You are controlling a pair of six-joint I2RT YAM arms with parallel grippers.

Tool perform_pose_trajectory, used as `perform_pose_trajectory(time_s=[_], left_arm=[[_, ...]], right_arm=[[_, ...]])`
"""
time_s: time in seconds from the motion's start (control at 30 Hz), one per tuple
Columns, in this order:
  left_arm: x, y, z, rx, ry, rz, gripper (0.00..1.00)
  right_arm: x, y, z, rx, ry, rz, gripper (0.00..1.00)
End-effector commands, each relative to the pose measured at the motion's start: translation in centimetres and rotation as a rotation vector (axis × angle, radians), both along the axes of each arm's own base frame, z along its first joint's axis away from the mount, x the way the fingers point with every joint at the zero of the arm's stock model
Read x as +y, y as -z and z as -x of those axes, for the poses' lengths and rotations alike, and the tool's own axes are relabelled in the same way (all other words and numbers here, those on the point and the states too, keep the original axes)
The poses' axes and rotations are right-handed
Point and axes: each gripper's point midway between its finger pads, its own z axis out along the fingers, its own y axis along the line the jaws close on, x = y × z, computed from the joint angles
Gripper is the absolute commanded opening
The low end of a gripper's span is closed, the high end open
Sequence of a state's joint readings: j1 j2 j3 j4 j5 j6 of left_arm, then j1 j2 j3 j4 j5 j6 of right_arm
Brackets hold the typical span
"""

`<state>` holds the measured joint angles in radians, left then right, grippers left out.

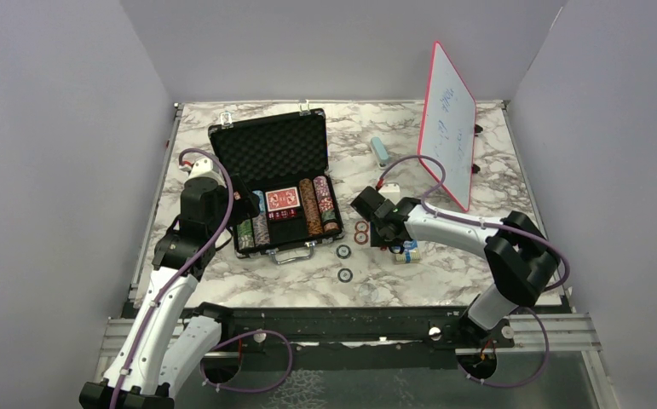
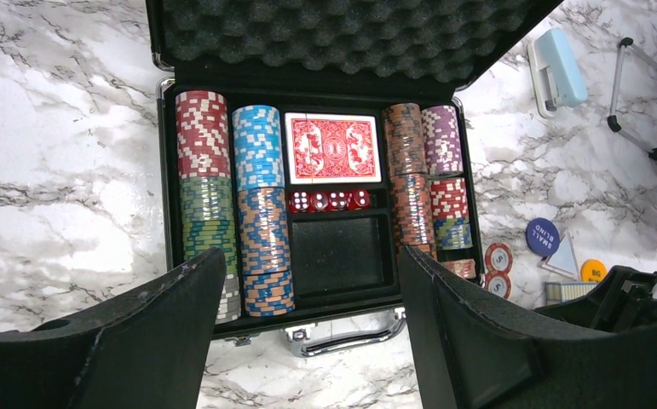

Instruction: Pack up texas hold em set

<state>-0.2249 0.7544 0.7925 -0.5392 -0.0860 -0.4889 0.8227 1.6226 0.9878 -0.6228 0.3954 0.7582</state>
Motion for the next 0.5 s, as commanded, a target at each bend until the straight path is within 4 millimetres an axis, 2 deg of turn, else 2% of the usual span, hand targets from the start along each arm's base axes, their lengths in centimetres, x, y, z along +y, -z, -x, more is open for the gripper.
perform_pose_trajectory(time_s=[0.0,0.2,0.47], left_arm=[[-0.6,-0.5,-0.3,-0.026,0.030,0.011,0.76],[-0.6,-0.5,-0.2,-0.029,0.033,0.010,0.76],[-0.8,-0.3,-0.1,-0.023,0.045,0.010,0.76]], right_arm=[[-0.2,-0.7,-0.4,-0.022,0.009,-0.005,0.34],[-0.6,0.6,0.0,0.005,0.022,0.020,0.34],[-0.7,0.7,-0.1,0.003,0.025,0.021,0.34]])
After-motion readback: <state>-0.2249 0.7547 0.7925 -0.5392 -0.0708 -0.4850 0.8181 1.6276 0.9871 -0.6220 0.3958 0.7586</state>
